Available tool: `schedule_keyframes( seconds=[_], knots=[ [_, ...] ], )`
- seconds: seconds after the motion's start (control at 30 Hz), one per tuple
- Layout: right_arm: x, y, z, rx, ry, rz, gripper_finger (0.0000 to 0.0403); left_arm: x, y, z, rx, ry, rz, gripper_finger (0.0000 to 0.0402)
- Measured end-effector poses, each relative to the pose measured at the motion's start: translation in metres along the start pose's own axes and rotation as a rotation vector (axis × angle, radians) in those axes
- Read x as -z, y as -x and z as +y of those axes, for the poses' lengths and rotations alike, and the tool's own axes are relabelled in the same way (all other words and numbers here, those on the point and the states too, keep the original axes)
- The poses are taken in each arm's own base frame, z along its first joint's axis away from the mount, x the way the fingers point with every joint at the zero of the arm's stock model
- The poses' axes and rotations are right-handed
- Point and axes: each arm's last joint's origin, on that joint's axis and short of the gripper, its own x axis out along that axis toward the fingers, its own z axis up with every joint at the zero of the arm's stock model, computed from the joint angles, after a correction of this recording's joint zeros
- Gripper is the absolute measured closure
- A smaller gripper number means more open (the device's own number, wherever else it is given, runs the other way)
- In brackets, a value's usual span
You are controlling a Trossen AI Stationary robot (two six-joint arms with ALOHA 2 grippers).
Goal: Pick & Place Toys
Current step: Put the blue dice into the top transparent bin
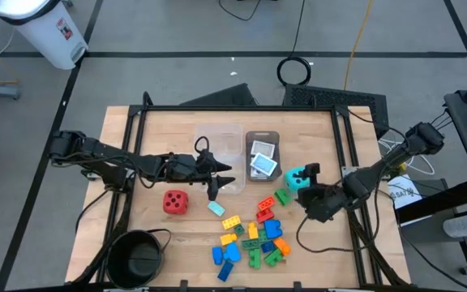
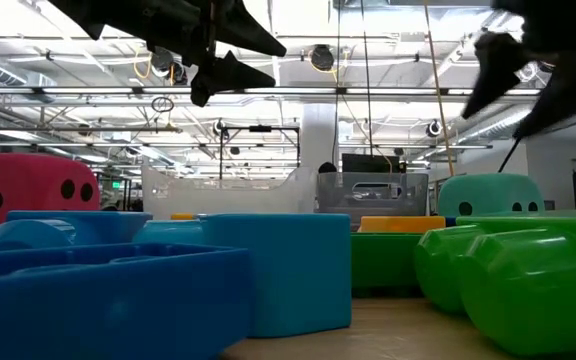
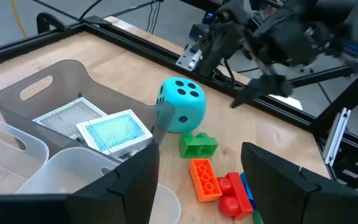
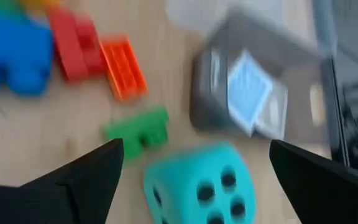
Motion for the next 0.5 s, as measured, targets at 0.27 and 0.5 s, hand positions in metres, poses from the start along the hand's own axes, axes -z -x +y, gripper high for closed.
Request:
schedule_keyframes(
  seconds=[0.27, 0.5],
  knots=[
    [0.012, -0.014, 0.006, 0.058, 0.064, 0.193, 0.0026, 0.0, 0.0, 0.0, 0.0, -0.002, 0.0, 0.0169],
    [0.008, -0.038, 0.0, 0.126, 0.116, 0.276, 0.0026, 0.0, 0.0, 0.0, -0.004, -0.002, -0.002, 0.0169]
  ],
)
